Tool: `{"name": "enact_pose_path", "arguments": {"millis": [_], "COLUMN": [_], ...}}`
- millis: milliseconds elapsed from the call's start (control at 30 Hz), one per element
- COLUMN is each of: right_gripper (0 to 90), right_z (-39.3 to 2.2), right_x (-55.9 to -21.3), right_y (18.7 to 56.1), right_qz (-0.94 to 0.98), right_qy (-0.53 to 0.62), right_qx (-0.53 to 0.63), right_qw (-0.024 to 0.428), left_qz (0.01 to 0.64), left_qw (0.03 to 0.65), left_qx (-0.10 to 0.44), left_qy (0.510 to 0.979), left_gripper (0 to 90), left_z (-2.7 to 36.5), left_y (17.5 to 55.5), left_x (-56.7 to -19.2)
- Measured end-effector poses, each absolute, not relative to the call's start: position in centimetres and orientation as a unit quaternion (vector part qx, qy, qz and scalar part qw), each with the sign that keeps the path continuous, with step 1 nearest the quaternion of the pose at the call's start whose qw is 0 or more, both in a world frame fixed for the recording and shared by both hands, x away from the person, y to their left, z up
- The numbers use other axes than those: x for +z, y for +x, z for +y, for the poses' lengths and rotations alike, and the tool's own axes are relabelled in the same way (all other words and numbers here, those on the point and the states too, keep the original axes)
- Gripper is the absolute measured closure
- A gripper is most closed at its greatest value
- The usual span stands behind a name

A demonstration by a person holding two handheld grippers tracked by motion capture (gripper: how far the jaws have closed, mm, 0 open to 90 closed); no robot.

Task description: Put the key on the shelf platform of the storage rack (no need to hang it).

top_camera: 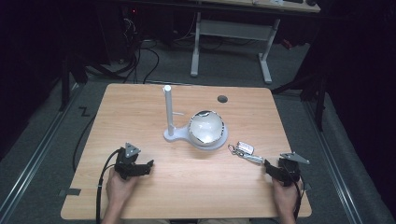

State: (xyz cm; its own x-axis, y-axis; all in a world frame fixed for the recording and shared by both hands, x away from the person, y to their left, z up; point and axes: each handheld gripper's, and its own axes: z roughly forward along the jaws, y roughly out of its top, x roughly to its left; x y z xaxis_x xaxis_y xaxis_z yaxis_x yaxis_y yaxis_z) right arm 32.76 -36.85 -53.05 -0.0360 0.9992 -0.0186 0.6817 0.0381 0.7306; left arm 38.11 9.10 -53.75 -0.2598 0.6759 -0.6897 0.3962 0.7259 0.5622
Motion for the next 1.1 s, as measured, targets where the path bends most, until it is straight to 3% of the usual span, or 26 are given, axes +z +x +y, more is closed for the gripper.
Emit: {"name": "enact_pose_path", "arguments": {"millis": [400, 1100], "right_gripper": [37.1, 45.0], "right_z": [-36.82, -36.67], "right_x": [-53.04, -52.95], "right_y": [32.76, 32.05], "right_qz": [0.663, 0.676], "right_qy": [0.634, 0.615], "right_qx": [0.28, 0.296], "right_qw": [0.283, 0.279], "left_qz": [0.778, 0.778], "left_qw": [0.503, 0.504], "left_qx": [0.142, 0.146], "left_qy": [0.347, 0.347], "left_gripper": [17.0, 17.3], "left_z": [9.19, 9.32], "left_y": [38.11, 38.2], "left_x": [-53.8, -53.81]}}
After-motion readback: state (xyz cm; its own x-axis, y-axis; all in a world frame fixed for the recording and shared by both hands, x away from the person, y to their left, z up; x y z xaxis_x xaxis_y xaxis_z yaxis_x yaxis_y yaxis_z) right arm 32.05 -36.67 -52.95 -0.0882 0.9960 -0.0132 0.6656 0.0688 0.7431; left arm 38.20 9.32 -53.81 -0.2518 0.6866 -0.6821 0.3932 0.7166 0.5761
